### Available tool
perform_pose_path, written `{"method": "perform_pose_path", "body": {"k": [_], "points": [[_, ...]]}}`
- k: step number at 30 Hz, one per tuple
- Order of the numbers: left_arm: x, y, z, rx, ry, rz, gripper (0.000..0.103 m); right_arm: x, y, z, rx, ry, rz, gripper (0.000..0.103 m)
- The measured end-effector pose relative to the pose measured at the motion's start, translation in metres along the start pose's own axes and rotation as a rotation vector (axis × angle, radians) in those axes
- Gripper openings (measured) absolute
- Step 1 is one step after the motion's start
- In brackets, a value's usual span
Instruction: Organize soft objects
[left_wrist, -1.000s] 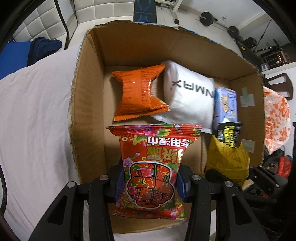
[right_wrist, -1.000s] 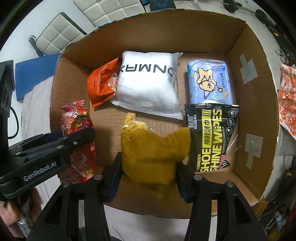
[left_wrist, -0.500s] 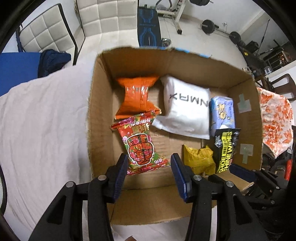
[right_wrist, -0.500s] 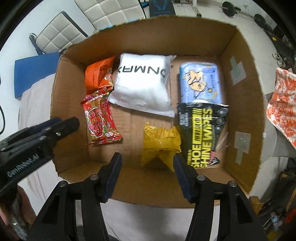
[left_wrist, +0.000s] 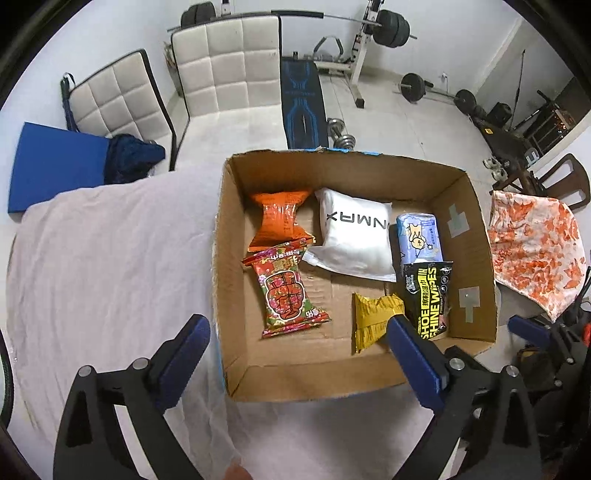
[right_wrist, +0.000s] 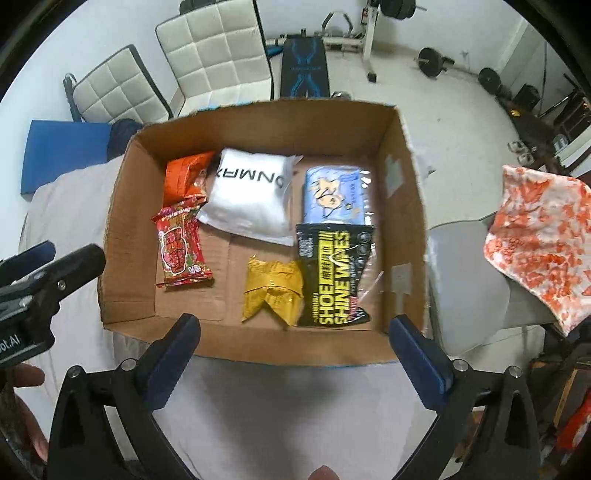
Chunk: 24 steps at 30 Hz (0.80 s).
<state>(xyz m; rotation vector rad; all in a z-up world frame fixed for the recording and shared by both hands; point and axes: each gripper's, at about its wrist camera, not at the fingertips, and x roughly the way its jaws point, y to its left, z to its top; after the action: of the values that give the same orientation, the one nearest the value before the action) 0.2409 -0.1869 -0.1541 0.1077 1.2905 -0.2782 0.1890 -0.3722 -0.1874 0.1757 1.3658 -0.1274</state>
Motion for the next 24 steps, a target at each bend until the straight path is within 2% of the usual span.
{"method": "perform_pose_path", "body": {"k": [10,14,21,24], "points": [[-0.04,-0.008,-0.028,-0.032,-0.074,0.013,0.098,-0.044,-0.016,-0.028,0.013,-0.077,-0.012,0.103],[-0.07,-0.012,-0.043,-0.044,-0.134,0.022,0.098,-0.069,-0.017,-0.041,0.007,-0.122,-0.019,0.103],[-0.145,-0.023,-0.081,-0.035,-0.236,0.03,0.098,-0.149,-0.013,-0.089,0.001,-0.253,-0.012,0.103],[-0.175,-0.025,-0.097,-0.036,-0.274,0.057,0.098,-0.186,-0.008,-0.112,-0.011,-0.308,-0.026,0.103]]}}
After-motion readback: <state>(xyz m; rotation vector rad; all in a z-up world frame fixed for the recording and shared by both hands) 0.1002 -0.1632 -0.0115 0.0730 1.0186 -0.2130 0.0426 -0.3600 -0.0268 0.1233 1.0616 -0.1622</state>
